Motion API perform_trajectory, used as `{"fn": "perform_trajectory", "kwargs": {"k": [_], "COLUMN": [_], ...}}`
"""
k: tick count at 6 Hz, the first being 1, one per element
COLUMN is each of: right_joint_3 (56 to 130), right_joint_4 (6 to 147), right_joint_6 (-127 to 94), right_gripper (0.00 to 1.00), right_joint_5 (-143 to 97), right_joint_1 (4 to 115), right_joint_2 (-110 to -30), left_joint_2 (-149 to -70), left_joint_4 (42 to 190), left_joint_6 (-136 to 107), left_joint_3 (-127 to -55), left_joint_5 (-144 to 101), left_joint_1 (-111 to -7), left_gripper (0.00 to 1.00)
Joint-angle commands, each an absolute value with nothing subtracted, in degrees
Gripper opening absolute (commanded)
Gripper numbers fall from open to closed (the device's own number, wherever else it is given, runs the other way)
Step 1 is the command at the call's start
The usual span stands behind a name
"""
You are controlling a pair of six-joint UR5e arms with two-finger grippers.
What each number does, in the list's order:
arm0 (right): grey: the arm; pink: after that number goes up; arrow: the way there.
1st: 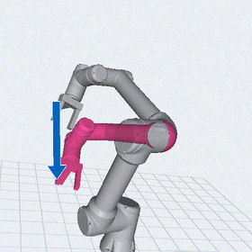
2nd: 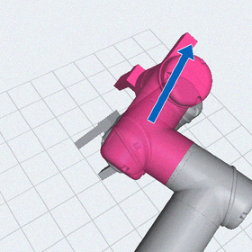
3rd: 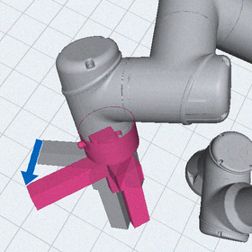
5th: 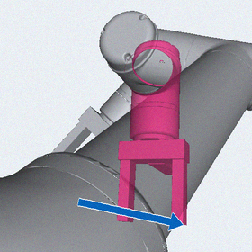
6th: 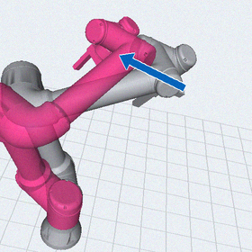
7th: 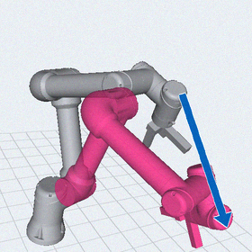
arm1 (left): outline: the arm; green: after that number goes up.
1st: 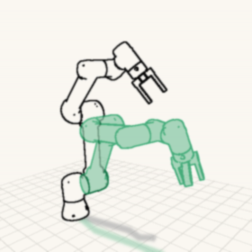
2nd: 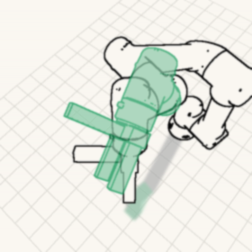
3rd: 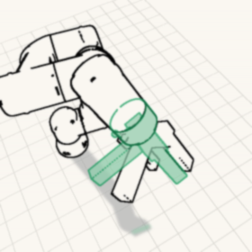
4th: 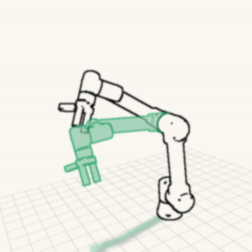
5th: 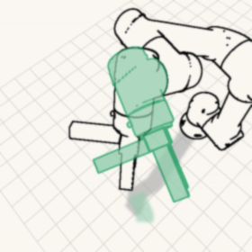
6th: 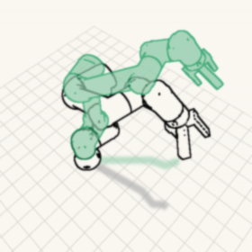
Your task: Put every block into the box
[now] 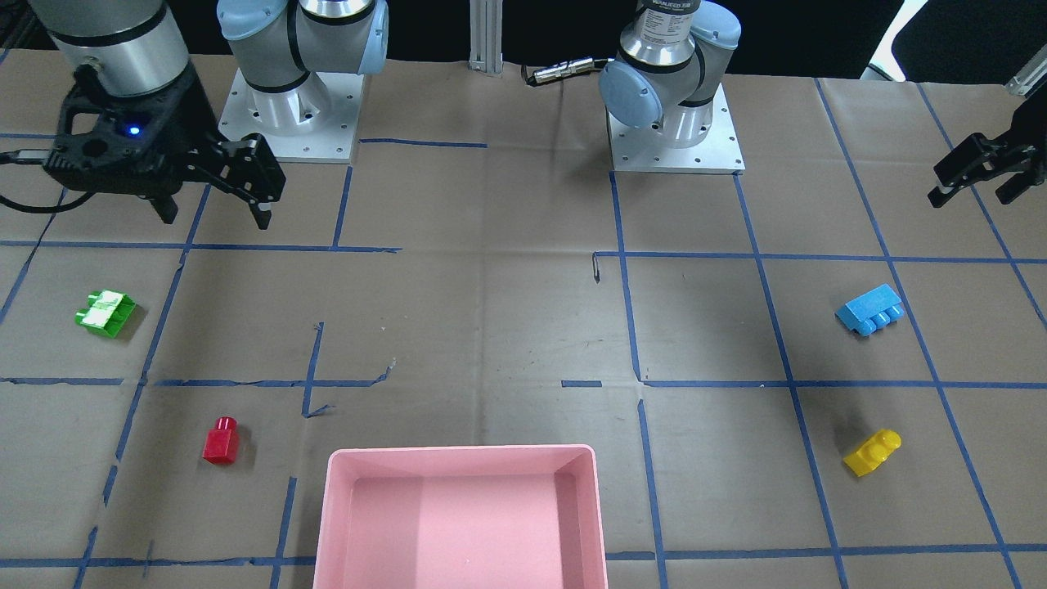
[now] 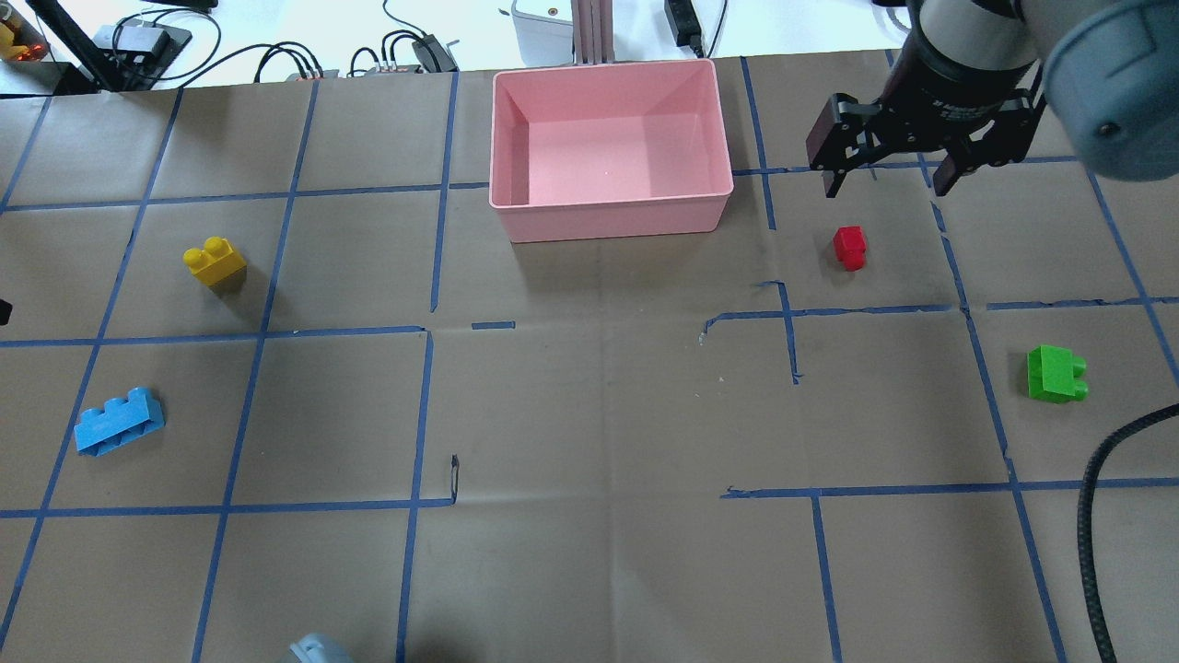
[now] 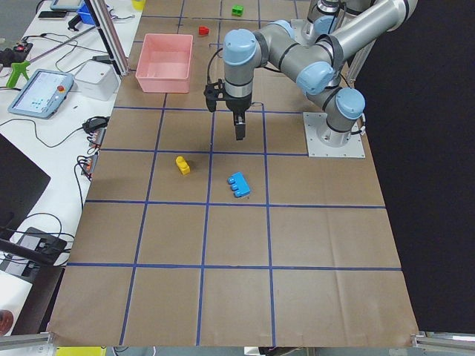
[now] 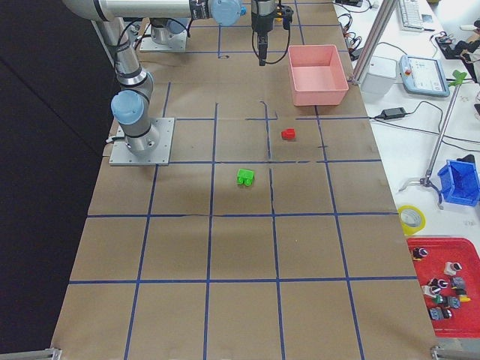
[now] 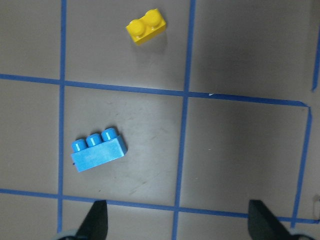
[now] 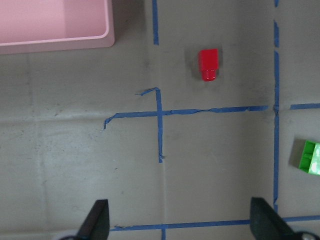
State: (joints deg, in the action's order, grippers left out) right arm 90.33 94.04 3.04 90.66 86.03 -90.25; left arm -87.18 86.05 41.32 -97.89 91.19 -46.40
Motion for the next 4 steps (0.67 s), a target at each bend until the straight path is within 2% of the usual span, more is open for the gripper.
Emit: {"fn": "perform_trajectory", "kwargs": {"k": [1,3,4], "right_joint_3": [90.35,91.74,97.07], "right_joint_4": [94.04,95.97,97.89], "right_joint_6": [20.39,23.56,23.47], "right_gripper": [1.0,1.0,1.0], "right_joint_5": [89.92,91.05,91.23], "right_joint_1": [72.94,69.71,69.0], "right_joint_2": [-89.83,-90.09,-90.61], "left_joint_2": [-87.45,-87.71,-88.15], "left_joint_4": [85.96,85.96,85.35], "left_joint_6": [63.67,88.81,98.69], "left_joint_3": [-98.88,-98.96,-100.1], "left_joint_5": [91.41,90.8,90.62], "left_joint_1": [-43.77,-43.86,-43.77], "left_gripper": [1.0,1.0,0.99]}}
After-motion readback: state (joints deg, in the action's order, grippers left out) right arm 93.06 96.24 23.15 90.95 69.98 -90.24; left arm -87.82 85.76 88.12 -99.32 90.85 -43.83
